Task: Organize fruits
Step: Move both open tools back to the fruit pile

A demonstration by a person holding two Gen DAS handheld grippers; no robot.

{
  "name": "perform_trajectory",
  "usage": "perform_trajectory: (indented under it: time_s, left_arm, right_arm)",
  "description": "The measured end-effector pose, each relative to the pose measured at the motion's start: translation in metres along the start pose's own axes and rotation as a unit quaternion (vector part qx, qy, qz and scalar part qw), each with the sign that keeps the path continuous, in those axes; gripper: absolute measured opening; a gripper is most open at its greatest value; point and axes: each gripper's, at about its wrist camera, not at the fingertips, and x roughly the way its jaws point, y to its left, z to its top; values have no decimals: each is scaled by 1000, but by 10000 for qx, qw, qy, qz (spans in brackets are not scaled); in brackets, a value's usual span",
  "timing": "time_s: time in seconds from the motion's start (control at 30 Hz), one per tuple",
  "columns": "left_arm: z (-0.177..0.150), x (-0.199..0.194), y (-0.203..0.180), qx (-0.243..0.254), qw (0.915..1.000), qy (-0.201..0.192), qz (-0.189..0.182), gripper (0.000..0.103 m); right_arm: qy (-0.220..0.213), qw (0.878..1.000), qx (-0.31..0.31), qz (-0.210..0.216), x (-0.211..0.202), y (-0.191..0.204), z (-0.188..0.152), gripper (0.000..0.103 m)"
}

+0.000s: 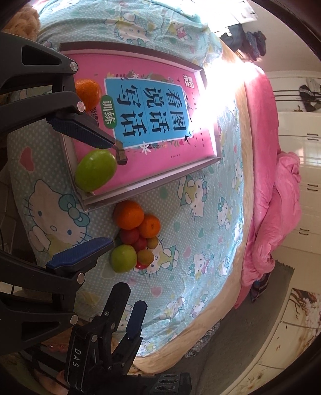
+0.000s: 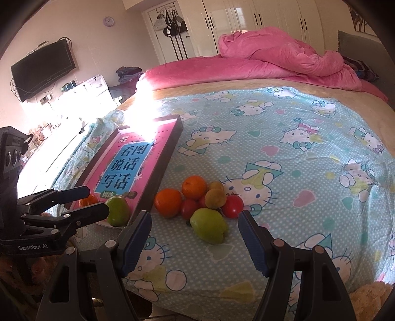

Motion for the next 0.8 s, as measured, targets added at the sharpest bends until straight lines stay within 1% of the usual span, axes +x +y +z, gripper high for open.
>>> perform_trajectory:
  time_s: [0.47, 0.6, 0.8]
  left_arm:
    - [1, 9, -26, 544, 9983, 130, -177, 76]
    - [1, 16, -29, 582, 9976, 280, -235, 76]
    - [9, 24, -28, 522, 9968, 426, -431, 76]
  right_arm:
    - [461, 9987, 86, -209, 18, -10, -10, 72]
    - [577, 9978, 17, -329, 25, -10, -13, 72]
    - [675, 9974, 78, -228, 31, -12, -15, 72]
